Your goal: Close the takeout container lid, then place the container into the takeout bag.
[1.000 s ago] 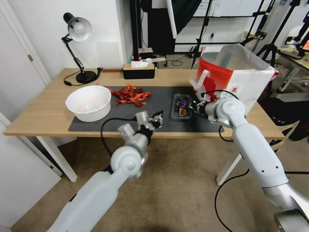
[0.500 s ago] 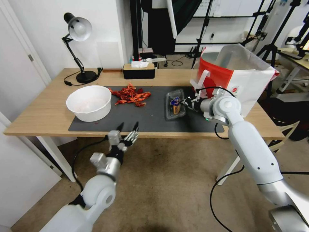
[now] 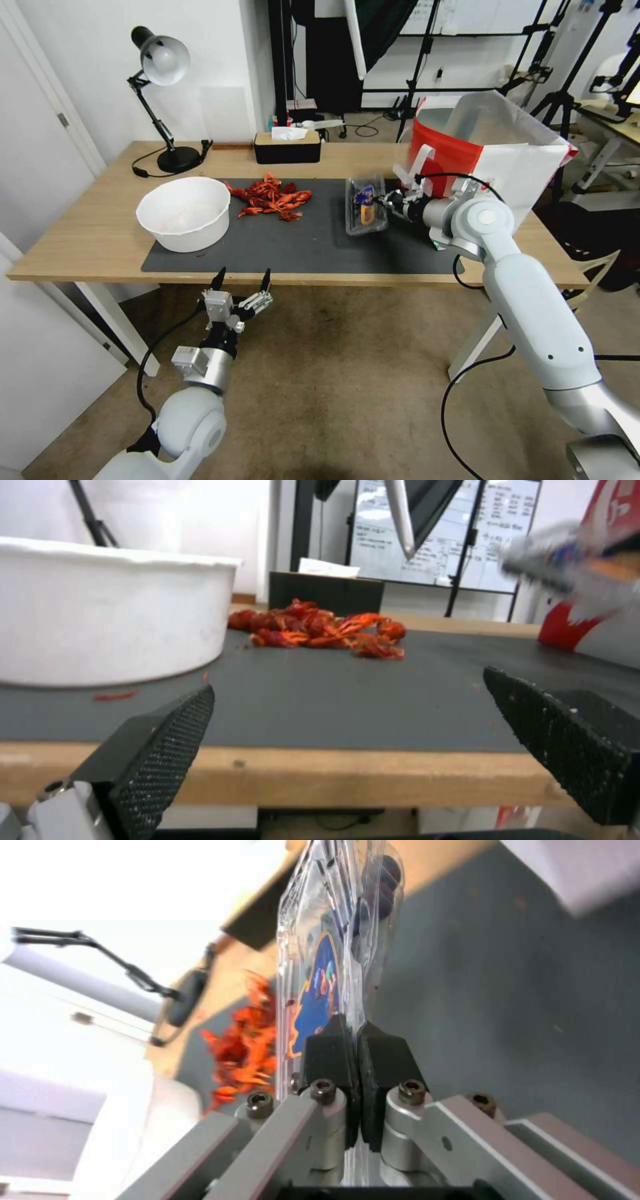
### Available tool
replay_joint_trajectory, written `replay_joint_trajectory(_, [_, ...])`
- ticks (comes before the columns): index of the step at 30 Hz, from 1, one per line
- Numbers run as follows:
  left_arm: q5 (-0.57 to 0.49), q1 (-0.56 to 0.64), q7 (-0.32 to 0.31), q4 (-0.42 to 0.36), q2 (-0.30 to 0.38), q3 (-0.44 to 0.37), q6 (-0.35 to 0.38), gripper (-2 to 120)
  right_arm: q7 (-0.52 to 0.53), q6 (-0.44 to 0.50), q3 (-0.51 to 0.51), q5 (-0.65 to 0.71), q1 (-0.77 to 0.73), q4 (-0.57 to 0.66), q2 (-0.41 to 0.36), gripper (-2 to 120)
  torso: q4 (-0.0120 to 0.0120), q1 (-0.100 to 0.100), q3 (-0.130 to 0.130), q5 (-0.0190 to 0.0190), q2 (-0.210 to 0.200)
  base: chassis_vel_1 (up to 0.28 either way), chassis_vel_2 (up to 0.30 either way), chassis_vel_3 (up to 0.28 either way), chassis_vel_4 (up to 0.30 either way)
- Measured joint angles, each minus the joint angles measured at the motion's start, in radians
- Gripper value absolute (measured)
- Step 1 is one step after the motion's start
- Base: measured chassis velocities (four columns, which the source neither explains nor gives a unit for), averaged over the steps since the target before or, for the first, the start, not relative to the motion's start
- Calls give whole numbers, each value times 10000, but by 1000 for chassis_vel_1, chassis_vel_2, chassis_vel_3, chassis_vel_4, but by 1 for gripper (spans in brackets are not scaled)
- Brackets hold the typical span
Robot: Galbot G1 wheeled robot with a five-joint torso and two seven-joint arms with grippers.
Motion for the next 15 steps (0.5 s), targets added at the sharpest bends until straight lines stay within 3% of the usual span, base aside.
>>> replay_joint_trajectory(8, [198, 301, 4, 98, -325, -93, -182, 100, -424, 429, 62, 82, 411, 862, -358, 0, -2, -1, 0, 0, 0, 0, 0, 0, 0])
replay_joint_trajectory(15, [313, 496, 4, 262, -575, -128, -373, 100, -1104, 1865, 545, -522, 1497, 1172, -959, 0, 0, 0, 0, -1, 0, 0, 0, 0, 0])
